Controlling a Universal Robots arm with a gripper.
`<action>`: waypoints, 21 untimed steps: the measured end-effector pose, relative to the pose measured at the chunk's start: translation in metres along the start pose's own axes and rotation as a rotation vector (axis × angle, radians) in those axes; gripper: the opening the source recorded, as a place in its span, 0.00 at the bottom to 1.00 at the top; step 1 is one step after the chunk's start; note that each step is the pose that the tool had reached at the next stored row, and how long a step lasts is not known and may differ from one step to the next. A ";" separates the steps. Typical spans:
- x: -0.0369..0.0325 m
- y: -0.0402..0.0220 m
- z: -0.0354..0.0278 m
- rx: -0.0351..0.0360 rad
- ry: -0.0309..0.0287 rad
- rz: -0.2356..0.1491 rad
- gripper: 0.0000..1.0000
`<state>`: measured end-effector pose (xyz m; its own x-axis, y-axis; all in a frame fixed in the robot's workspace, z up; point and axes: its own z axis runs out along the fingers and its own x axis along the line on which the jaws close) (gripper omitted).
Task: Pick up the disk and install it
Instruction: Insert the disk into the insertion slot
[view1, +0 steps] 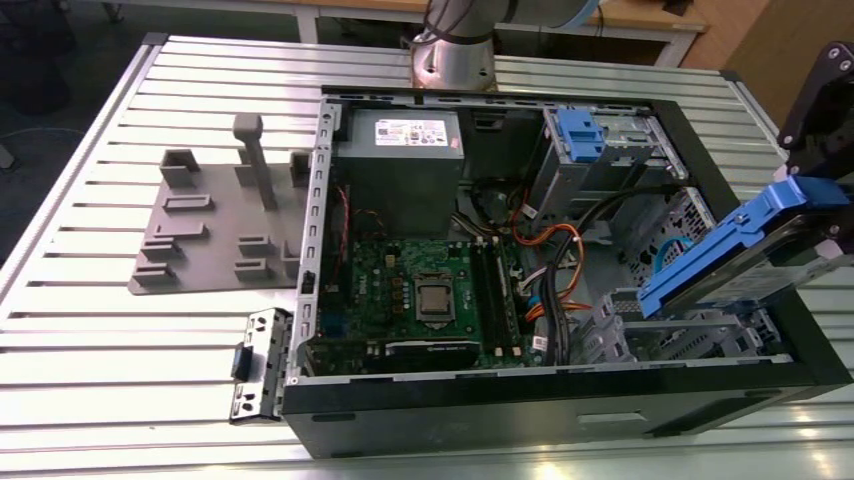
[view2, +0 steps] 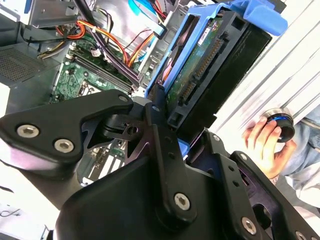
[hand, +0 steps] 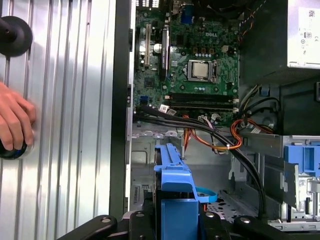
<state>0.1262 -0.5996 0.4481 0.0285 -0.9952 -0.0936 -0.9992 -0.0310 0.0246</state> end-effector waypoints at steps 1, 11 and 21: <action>-0.0001 0.0012 0.0009 0.0003 0.0001 0.004 0.36; -0.0056 0.0051 0.0111 0.0044 -0.0005 0.047 0.36; -0.0060 0.0049 0.0224 0.0044 0.0005 0.047 0.36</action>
<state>0.1206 -0.5917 0.4264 -0.0184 -0.9956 -0.0919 -0.9996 0.0162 0.0246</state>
